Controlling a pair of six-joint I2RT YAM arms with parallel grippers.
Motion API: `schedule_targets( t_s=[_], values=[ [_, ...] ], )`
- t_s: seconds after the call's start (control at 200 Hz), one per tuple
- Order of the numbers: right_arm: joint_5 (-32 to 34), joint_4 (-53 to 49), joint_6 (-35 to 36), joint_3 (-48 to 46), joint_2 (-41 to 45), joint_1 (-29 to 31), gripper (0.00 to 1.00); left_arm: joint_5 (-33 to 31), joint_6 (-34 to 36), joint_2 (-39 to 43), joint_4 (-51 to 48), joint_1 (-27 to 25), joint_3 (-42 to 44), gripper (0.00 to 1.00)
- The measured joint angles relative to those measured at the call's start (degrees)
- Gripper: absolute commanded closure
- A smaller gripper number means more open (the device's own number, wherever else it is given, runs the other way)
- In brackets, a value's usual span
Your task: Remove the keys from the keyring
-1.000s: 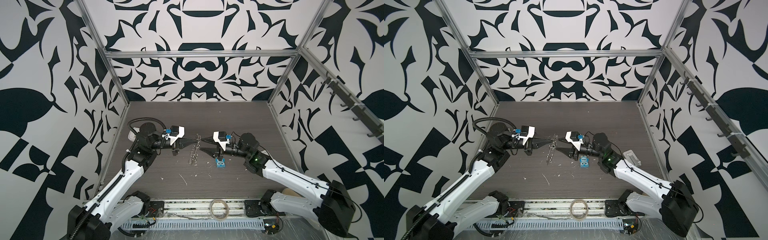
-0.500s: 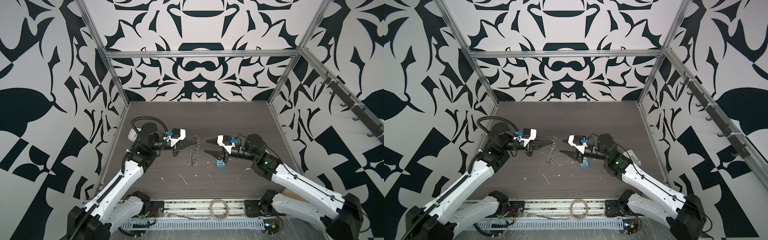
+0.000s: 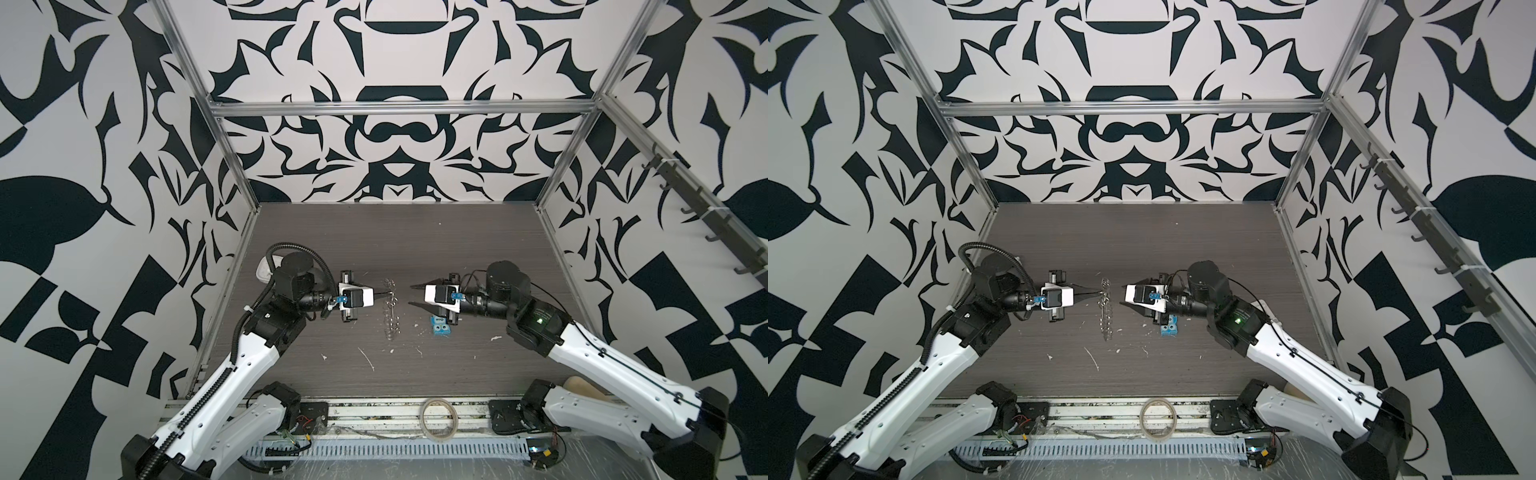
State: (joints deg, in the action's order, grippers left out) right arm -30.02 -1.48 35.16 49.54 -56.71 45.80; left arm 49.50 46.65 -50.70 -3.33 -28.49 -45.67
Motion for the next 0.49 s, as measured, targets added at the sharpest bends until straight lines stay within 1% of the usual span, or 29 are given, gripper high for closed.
schedule_targets(
  t_s=[0.065,0.13,0.29,0.39,0.495],
  values=[
    [1.8,-0.9,2.9,0.6,-0.5,1.6,0.67,-1.7,3.0,0.4,-2.4,-0.3,-0.4,1.0],
    [3.3,-1.3,5.1,0.8,-0.6,2.8,0.7,-3.7,5.8,0.7,-4.3,-1.0,-1.0,1.0],
    [5.3,-1.1,8.0,1.0,-0.8,4.2,0.78,-7.6,10.7,1.3,-6.8,-3.6,-1.2,1.0],
    [6.3,-0.6,8.9,1.1,-1.2,4.2,0.78,-8.8,12.3,1.4,-7.8,-4.2,-1.2,1.0],
    [7.5,-0.4,8.9,1.1,-1.7,4.3,0.72,-9.5,12.7,1.7,-8.4,-4.2,-1.2,1.0]
  ],
)
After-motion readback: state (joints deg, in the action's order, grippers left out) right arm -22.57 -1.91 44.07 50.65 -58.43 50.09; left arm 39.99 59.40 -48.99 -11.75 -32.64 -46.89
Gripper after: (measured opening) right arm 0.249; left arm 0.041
